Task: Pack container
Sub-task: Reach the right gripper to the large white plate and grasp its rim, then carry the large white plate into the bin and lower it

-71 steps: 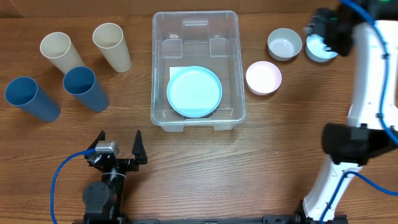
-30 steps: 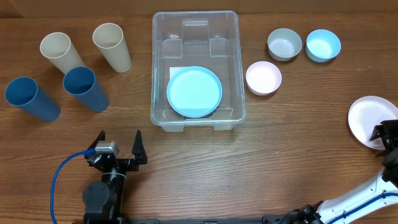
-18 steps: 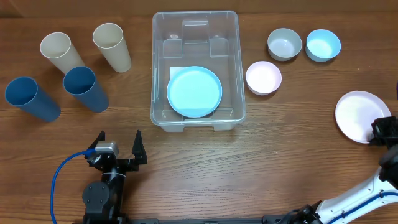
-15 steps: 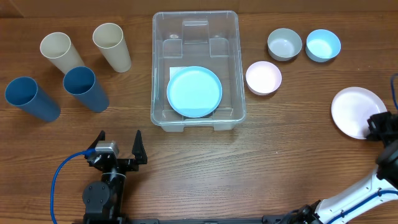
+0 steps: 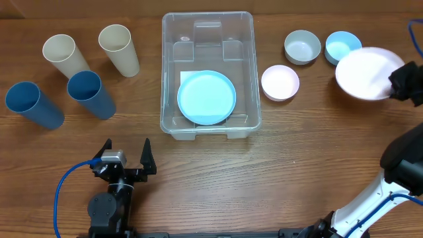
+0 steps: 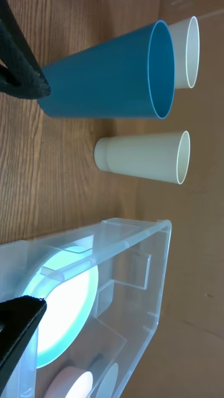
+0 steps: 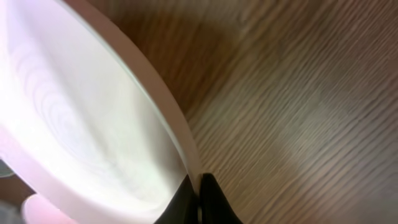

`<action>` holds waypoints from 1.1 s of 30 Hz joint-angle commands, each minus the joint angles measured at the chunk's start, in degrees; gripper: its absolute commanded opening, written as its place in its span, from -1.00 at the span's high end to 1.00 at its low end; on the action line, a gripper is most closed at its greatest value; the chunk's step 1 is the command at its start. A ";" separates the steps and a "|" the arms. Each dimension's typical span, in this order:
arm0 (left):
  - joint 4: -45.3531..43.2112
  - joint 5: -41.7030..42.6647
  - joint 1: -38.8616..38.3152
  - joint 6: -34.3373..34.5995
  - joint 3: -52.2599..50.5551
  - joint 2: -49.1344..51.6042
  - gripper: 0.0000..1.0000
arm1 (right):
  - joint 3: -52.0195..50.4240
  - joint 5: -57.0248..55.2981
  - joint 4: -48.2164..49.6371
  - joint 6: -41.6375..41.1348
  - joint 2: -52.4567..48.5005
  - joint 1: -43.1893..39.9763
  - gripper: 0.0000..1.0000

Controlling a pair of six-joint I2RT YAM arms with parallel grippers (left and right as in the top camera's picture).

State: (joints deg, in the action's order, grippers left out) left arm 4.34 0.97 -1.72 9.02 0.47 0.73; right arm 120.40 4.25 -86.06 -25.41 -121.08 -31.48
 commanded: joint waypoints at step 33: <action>0.11 -0.33 0.57 -0.44 -0.20 -0.39 -1.00 | -28.68 0.55 30.67 1.88 18.10 55.58 0.93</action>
State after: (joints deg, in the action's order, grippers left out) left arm 4.34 0.97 -1.72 9.02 0.47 0.73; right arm 96.47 3.90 -59.61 -23.35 -103.66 23.18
